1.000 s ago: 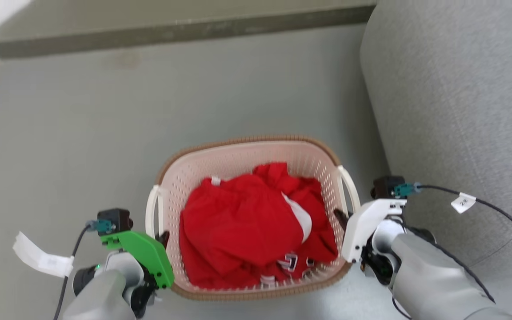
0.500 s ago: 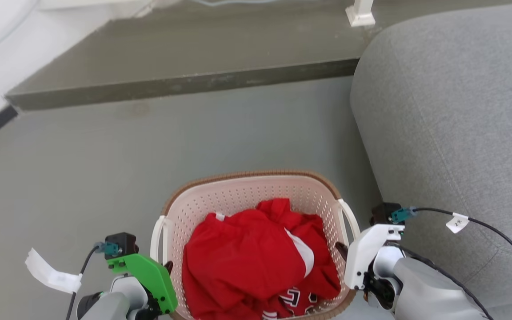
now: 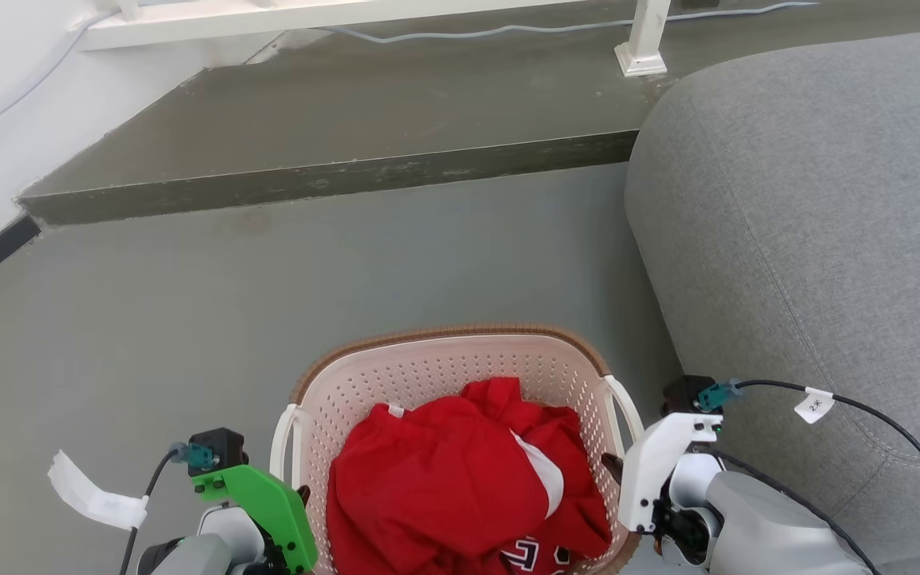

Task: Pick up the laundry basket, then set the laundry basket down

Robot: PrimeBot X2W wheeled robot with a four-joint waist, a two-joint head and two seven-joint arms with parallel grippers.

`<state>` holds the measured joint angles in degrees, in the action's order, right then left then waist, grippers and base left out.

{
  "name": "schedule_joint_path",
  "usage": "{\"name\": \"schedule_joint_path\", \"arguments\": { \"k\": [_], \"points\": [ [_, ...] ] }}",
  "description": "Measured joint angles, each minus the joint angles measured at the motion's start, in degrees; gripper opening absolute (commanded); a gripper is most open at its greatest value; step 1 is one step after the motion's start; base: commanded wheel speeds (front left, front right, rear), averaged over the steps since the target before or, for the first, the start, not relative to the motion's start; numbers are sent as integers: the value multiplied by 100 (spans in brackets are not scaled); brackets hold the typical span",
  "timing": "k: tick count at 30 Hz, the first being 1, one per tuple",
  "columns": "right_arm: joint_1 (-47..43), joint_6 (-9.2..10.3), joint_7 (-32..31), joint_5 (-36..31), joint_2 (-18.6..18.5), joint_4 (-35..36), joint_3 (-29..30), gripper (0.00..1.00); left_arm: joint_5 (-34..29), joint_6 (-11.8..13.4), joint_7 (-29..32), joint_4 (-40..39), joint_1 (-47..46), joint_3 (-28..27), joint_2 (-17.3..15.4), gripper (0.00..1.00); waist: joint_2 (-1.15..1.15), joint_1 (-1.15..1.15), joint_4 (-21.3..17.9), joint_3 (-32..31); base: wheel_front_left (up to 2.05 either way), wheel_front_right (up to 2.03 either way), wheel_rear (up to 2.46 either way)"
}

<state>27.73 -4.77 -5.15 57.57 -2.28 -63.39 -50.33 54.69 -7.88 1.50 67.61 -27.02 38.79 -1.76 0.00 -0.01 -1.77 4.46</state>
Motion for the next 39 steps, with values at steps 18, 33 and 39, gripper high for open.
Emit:
{"name": "schedule_joint_path", "arguments": {
  "k": [18, 33, 39],
  "points": [
    [28, 8, -69, 107, -15, 1, -120, 0, 58, 0, 59, 60, -19, -4, 20, 0, 0, 0, -1, 33, 0, 0, 0],
    [113, 26, -98, 194, -21, 1, -221, 0, 103, 0, 123, 124, -108, -11, 25, 0, 0, 0, -10, 55, 0, 0, 0],
    [179, 36, -129, 199, -29, 10, -259, 0, 104, 0, 132, 129, -152, -33, 25, 0, 0, 0, -25, 147, 0, 0, 0]
  ]
}}
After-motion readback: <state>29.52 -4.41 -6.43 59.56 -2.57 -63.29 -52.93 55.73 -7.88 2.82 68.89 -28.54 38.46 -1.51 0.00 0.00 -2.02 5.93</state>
